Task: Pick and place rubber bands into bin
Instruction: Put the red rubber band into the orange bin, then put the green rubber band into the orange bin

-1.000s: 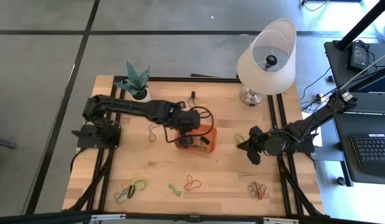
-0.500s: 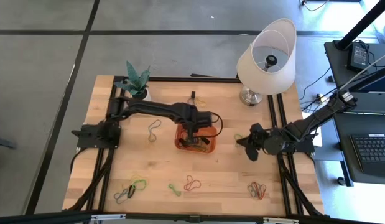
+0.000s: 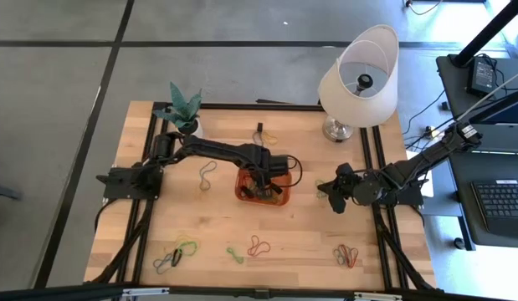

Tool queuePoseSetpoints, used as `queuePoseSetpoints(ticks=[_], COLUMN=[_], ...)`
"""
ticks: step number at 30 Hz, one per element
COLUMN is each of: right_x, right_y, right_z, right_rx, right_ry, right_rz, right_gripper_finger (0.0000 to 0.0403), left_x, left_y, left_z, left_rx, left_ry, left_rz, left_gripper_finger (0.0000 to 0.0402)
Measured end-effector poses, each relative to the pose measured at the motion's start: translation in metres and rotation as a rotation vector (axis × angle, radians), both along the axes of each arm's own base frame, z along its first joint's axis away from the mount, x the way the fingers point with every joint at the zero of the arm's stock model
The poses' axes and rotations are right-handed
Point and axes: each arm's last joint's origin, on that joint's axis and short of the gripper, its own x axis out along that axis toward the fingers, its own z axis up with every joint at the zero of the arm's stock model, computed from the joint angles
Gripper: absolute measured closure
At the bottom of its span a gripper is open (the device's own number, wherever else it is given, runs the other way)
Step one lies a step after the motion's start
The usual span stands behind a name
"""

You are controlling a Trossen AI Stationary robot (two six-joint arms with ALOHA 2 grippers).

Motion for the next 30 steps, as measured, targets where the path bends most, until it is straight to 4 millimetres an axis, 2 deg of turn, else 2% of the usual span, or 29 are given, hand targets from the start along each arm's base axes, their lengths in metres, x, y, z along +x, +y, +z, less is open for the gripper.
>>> queuePoseSetpoints(ticks=[6,10,20,24,30], right_x=[0.0,0.0,0.0,-0.001,-0.001], right_y=[0.0,0.0,0.0,0.0,0.0], right_z=[0.0,0.0,-0.001,-0.001,-0.003], right_rx=[-0.003,-0.002,-0.008,-0.015,-0.026], right_ry=[0.001,0.0,0.009,0.015,0.032], right_rz=[0.002,0.001,0.003,0.005,0.006], right_gripper_finger=[0.0389,0.0389,0.0389,0.0389,0.0389], left_x=[0.0,-0.003,-0.008,-0.012,-0.013], left_y=[0.0,-0.001,0.0,-0.007,-0.024], left_z=[0.001,0.004,0.054,0.073,0.083], left_rx=[-0.001,-0.066,-0.064,-0.084,-0.134], left_ry=[-0.007,0.005,-0.025,-0.039,-0.093], left_rz=[0.058,0.082,0.23,0.261,0.355], left_gripper_finger=[0.0292,0.0265,0.0267,0.0267,0.0267])
